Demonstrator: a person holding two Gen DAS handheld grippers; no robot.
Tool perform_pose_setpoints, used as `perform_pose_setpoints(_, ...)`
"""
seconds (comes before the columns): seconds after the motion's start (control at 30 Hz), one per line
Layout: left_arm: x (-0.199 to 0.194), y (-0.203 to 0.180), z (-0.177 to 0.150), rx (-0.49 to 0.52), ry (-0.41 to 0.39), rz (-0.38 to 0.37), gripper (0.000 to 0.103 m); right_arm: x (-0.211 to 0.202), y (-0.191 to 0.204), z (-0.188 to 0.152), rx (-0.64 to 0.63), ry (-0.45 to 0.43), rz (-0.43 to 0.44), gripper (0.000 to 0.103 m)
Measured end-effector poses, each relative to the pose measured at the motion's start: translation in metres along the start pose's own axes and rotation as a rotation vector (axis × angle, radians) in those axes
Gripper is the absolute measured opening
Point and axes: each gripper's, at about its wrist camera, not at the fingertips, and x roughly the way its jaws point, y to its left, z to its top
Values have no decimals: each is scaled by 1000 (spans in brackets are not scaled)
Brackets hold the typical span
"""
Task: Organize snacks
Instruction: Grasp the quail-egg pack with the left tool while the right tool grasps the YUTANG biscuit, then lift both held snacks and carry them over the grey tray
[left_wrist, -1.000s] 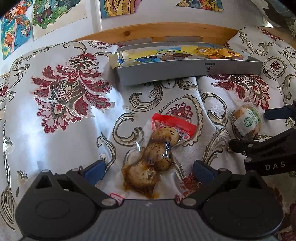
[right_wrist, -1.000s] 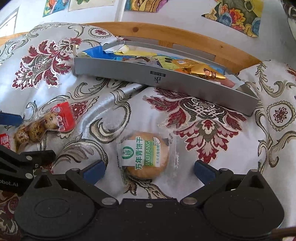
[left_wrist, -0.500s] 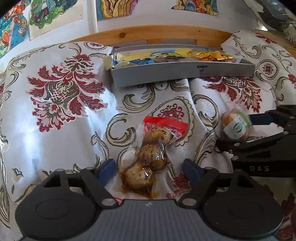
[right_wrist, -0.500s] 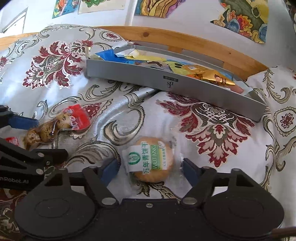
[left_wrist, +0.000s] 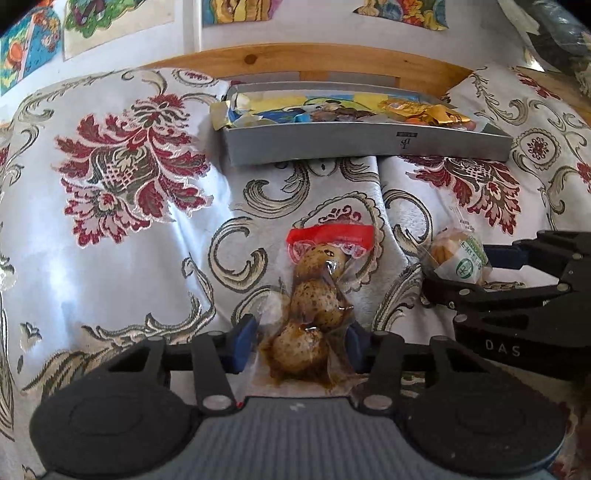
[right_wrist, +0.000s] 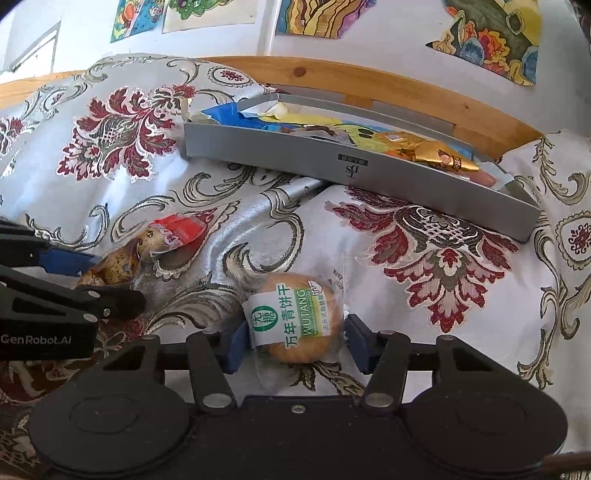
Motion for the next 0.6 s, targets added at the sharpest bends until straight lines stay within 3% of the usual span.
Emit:
perform_pose_setpoints(0.07,-1,0,1,-19,19,-1,52,-1,-1,0,12,-2,3,51)
perform_pose_setpoints(0.27,-11,-7,4,-70,84,7,50,-10,-1,-1,35,5,16,50)
perform_pose_setpoints(0.5,-29,-8,-6,-219,140,-56,46,-35,-7,-2,63,13,26,50)
perform_pose_setpoints(0.6,-36,-12,-9,-231,148,-36,45,-48,-10,-1,63,6,15,50)
